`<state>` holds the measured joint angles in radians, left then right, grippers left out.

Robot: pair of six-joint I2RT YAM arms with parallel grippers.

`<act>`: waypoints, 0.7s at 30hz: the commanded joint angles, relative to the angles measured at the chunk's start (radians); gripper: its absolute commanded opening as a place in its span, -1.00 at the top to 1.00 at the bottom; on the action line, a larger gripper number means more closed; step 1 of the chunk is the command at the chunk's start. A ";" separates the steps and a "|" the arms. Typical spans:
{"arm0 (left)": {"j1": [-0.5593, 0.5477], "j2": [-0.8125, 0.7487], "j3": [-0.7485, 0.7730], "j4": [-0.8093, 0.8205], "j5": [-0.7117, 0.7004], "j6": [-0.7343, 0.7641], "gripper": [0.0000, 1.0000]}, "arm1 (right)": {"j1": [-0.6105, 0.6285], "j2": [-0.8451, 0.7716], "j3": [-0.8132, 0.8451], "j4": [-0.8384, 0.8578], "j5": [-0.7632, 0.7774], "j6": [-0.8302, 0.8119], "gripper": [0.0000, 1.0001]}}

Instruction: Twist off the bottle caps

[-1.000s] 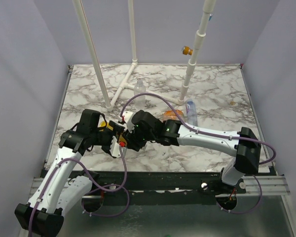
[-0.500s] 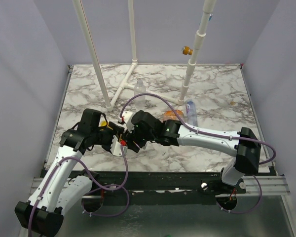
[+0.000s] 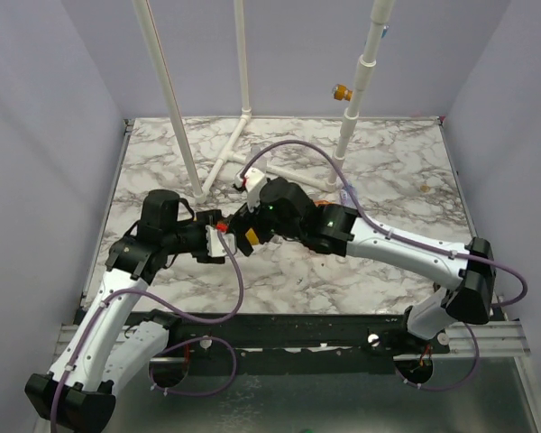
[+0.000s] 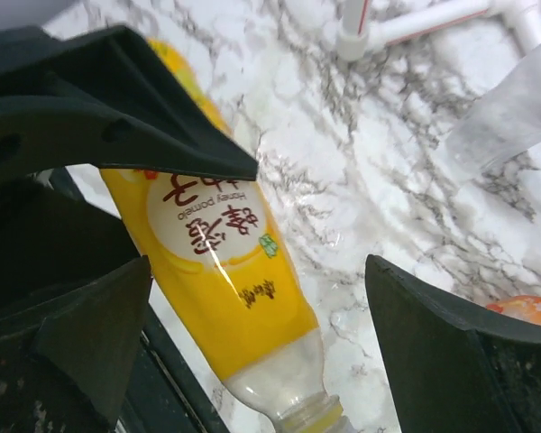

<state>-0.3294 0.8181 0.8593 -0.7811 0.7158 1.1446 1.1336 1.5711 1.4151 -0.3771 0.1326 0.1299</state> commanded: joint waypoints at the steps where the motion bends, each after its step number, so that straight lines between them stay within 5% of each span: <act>1: -0.004 -0.064 -0.020 0.192 0.099 -0.359 0.45 | -0.077 -0.103 0.066 0.049 0.033 0.051 -1.00; 10: -0.003 -0.063 -0.032 0.516 0.063 -0.809 0.50 | -0.202 -0.163 0.094 0.112 -0.112 0.212 -1.00; 21: -0.005 -0.089 -0.077 0.646 -0.006 -0.985 0.55 | -0.202 -0.207 0.033 0.197 -0.013 0.313 -0.81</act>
<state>-0.3298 0.7612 0.8101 -0.2085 0.7460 0.2573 0.9295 1.4021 1.4811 -0.2184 0.0475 0.4011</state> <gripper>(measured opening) 0.649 0.926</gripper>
